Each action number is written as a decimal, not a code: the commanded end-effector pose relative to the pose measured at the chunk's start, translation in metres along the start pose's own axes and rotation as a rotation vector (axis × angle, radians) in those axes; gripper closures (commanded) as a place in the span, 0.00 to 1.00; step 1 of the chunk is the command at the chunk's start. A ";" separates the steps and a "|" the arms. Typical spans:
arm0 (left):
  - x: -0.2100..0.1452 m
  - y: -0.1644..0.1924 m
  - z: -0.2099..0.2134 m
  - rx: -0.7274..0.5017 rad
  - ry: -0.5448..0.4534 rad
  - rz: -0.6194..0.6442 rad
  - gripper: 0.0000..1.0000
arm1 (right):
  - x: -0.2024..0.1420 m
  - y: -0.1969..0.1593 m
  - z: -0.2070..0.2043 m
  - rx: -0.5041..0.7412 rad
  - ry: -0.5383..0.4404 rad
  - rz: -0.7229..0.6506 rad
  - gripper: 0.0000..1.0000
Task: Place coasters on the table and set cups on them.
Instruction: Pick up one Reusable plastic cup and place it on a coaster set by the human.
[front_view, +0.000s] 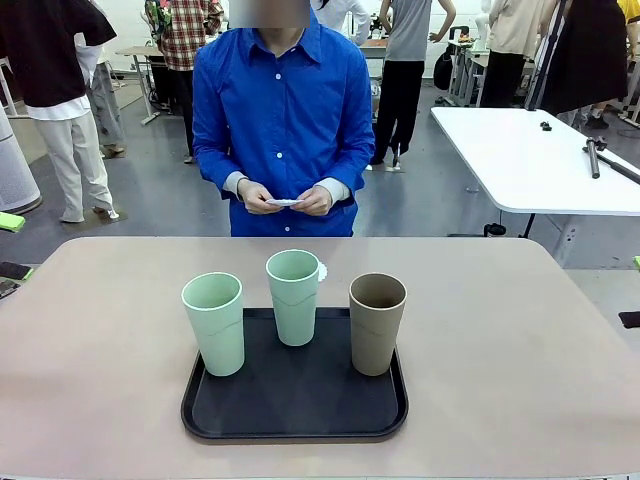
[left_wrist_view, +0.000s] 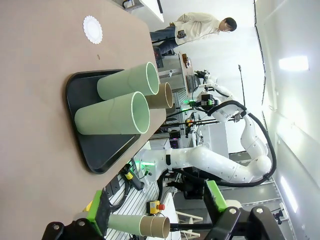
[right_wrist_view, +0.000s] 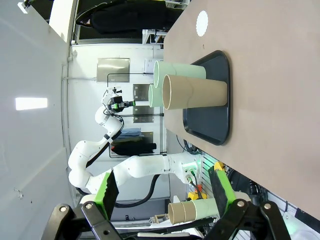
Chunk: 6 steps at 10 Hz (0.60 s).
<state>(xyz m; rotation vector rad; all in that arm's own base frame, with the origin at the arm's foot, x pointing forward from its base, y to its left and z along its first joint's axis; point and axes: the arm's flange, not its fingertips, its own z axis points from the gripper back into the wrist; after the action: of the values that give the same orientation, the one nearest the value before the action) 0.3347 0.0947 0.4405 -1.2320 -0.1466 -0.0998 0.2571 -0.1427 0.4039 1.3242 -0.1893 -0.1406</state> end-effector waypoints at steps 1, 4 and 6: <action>0.000 0.000 0.004 -0.014 -0.004 -0.012 0.00 | 0.002 0.001 0.000 0.009 -0.009 -0.006 0.00; 0.000 0.000 0.004 -0.014 -0.004 -0.012 0.00 | 0.002 0.001 0.000 0.009 -0.009 -0.006 0.00; 0.000 0.000 0.004 -0.014 -0.004 -0.012 0.00 | 0.002 0.001 0.000 0.009 -0.009 -0.006 0.00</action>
<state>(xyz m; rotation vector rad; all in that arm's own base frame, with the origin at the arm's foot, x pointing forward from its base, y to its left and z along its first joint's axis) 0.3347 0.0947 0.4405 -1.2321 -0.1466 -0.0998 0.2571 -0.1427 0.4039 1.3242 -0.1893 -0.1406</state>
